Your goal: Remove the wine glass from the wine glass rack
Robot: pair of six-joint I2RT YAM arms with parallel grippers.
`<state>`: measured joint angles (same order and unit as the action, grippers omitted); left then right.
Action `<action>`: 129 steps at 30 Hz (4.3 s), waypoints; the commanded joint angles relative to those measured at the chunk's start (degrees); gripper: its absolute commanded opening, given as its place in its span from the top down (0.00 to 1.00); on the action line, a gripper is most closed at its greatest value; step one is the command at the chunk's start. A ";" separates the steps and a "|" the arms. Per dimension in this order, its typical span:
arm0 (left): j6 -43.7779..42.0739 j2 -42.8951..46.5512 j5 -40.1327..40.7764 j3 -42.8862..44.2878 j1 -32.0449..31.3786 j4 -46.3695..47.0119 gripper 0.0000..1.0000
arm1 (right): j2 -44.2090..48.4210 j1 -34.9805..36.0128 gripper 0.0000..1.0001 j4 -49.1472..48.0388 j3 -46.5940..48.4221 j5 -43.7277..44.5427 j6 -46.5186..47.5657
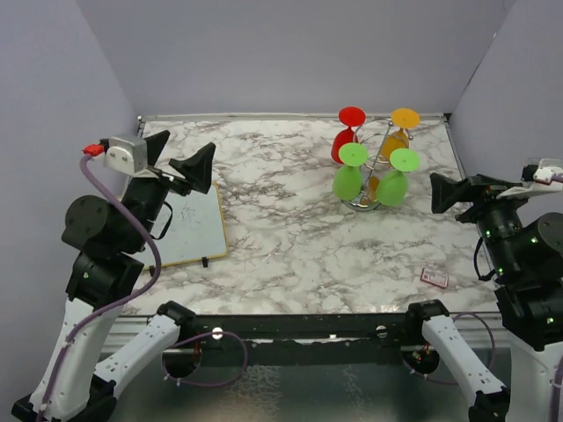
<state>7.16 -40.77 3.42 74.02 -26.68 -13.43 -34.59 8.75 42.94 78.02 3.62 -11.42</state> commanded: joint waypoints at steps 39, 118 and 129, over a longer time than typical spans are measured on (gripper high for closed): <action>5.39 -1.48 -6.36 -30.73 4.13 27.61 0.01 | -6.65 6.99 0.02 -27.90 -20.82 -23.75 5.85; 2.81 -1.73 6.93 -29.39 3.36 22.85 0.03 | -55.91 39.43 0.47 -8.22 4.25 47.16 47.15; 2.75 -1.52 7.38 -29.35 3.06 22.65 0.04 | -55.98 38.39 0.52 -12.44 2.77 47.85 50.43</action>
<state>10.15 -42.61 9.50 43.27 -23.35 8.45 -91.72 47.88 34.26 80.97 49.30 37.47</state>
